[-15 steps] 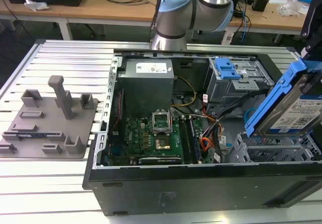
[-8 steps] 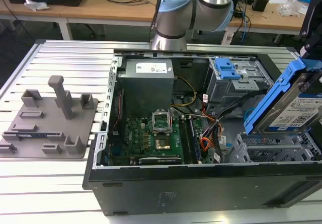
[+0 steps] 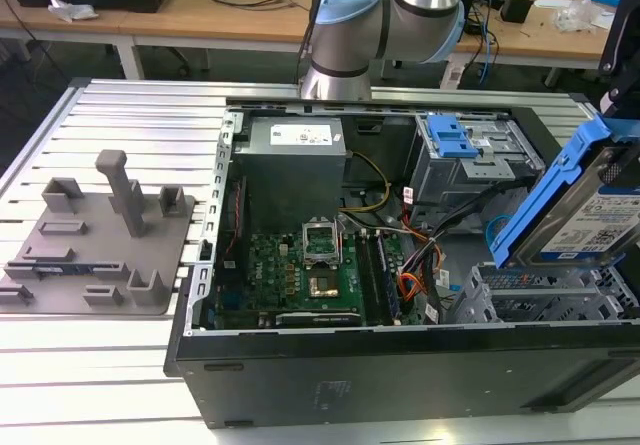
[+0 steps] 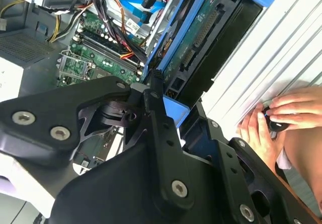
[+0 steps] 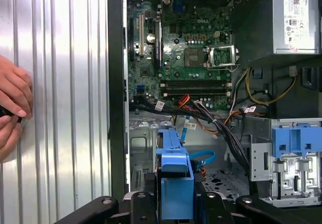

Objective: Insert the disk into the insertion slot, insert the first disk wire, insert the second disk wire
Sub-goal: 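Insert the disk into the insertion slot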

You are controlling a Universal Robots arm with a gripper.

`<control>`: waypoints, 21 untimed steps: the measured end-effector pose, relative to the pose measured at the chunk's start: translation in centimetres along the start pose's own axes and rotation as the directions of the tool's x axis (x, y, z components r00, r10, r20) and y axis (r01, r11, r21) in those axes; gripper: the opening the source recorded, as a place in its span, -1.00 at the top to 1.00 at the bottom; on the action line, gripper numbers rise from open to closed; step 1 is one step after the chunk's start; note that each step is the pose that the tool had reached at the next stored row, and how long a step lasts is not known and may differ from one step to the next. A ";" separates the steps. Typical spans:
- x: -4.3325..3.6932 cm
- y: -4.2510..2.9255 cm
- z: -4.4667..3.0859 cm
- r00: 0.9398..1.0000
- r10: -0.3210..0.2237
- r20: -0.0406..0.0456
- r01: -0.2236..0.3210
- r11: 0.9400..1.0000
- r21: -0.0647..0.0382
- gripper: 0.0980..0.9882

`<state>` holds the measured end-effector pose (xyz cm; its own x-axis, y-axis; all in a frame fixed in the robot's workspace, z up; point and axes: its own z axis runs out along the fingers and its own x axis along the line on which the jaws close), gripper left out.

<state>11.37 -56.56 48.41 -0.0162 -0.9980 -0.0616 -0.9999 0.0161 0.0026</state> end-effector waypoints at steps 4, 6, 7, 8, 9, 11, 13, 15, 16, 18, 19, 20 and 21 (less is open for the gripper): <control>0.00 0.00 0.01 1.000 0.000 0.000 0.000 1.000 0.006 0.40; 0.00 0.00 0.01 1.000 0.000 0.000 0.000 1.000 0.006 0.40; 0.00 0.00 0.01 1.000 0.000 0.000 0.000 1.000 0.006 0.40; 0.00 0.00 0.01 1.000 0.000 0.000 0.000 1.000 0.006 0.40; -0.02 0.00 0.02 1.000 0.000 0.000 0.000 1.000 0.006 0.40; -0.16 0.00 0.03 1.000 -0.001 -0.001 0.001 1.000 0.006 0.40; -0.37 0.01 0.05 1.000 -0.002 -0.002 0.002 1.000 0.006 0.40; -0.46 0.04 0.12 1.000 -0.008 -0.004 0.008 1.000 0.006 0.40; -0.46 0.05 0.16 1.000 -0.012 -0.004 0.012 1.000 0.005 0.40; -0.47 0.05 0.21 1.000 -0.017 -0.004 0.017 1.000 0.005 0.40; -0.49 0.05 0.24 1.000 -0.020 -0.005 0.020 1.000 0.005 0.40; -0.51 0.05 0.28 1.000 -0.021 -0.005 0.021 1.000 0.005 0.40; -0.53 0.05 0.34 1.000 -0.022 -0.005 0.022 1.000 0.005 0.40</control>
<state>11.33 -56.02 48.10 0.0056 -0.9984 -0.0570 -1.0000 -0.0054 -0.0034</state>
